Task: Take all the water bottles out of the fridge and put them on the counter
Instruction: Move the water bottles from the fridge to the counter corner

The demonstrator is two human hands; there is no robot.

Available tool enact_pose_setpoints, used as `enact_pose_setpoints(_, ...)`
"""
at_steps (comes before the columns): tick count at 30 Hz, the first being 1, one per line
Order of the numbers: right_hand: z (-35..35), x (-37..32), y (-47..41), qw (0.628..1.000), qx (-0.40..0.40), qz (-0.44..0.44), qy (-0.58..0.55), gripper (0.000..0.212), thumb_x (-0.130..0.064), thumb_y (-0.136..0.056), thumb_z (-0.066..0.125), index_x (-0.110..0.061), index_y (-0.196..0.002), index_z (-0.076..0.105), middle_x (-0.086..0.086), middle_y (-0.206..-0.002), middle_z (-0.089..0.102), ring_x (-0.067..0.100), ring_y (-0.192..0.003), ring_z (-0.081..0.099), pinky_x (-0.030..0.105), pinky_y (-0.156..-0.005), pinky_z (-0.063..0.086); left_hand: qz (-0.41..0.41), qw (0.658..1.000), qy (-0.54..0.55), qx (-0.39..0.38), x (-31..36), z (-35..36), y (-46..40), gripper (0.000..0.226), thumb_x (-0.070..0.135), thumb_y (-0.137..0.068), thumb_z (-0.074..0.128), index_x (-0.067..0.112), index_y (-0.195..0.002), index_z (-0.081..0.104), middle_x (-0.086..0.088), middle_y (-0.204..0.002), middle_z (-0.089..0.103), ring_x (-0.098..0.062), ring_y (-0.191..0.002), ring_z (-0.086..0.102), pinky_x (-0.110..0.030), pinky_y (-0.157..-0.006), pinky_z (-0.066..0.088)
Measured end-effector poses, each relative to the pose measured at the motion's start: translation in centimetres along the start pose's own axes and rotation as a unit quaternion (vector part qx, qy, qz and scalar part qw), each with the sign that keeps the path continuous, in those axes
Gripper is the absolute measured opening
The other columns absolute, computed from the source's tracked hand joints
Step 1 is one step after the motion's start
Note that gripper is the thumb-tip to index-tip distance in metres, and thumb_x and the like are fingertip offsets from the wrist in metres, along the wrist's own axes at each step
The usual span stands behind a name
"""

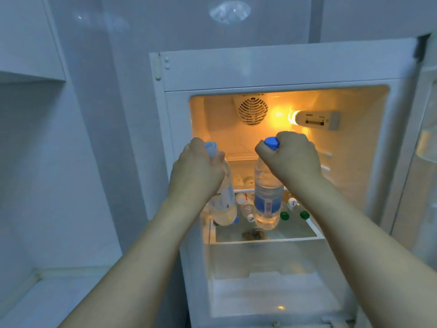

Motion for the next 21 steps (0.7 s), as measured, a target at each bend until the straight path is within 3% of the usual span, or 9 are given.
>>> enact_pose_setpoints(6, -0.6, -4.2, 6.1, 0.996, -0.068, -0.043, -0.026, 0.04, -0.035, -0.078, 0.057, -0.009, -0.054, 0.037, 0.007, -0.052, 0.034, 0.022, -0.05, 0.031, 0.029, -0.046, 0.02, -0.051, 0.999, 0.009, 0.01, -4.3, -4.9, 6.2, 0.03, 0.043, -0.092, 0.053, 0.014, -0.088, 0.049, -0.002, -0.087, 0.057, -0.027, -0.081, 0.052, -0.034, -0.061, 0.035)
enact_pose_setpoints(12, 2.7, -7.9, 13.7, 0.974, -0.202, -0.09, -0.039, 0.042, -0.039, -0.079, 0.057, -0.008, -0.055, 0.041, 0.011, -0.054, 0.038, 0.026, -0.053, 0.037, 0.03, -0.047, 0.023, -0.131, 0.991, -0.004, 0.024, -10.6, -8.9, 13.6, 0.028, 0.045, -0.088, 0.057, 0.018, -0.088, 0.053, -0.001, -0.086, 0.061, -0.025, -0.082, 0.057, -0.036, -0.069, 0.046)
enact_pose_setpoints(16, 6.5, -10.9, 19.9, 0.948, -0.289, -0.117, -0.059, 0.046, -0.039, -0.08, 0.059, -0.012, -0.054, 0.032, 0.005, -0.052, 0.033, 0.024, -0.052, 0.034, 0.03, -0.047, 0.023, -0.193, 0.98, -0.04, 0.029, -15.6, -11.2, 19.7, 0.027, 0.044, -0.089, 0.058, 0.018, -0.094, 0.054, 0.002, -0.09, 0.061, -0.023, -0.084, 0.058, -0.039, -0.073, 0.049)
enact_pose_setpoints(21, 11.9, -14.1, 27.3, 0.905, -0.395, -0.131, -0.086, 0.044, -0.041, -0.078, 0.06, -0.011, -0.059, 0.035, 0.005, -0.056, 0.034, 0.023, -0.053, 0.032, 0.029, -0.046, 0.025, -0.281, 0.957, -0.059, 0.04, -21.5, -13.3, 27.2, 0.022, 0.041, -0.088, 0.061, 0.021, -0.093, 0.055, 0.003, -0.088, 0.061, -0.019, -0.082, 0.059, -0.036, -0.071, 0.048)
Point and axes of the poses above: each hand's wrist, its own y-axis away from the middle knuckle, its own z-axis out of the palm, x = y × z, the point moved 5 cm from there along -y, towards the middle knuckle
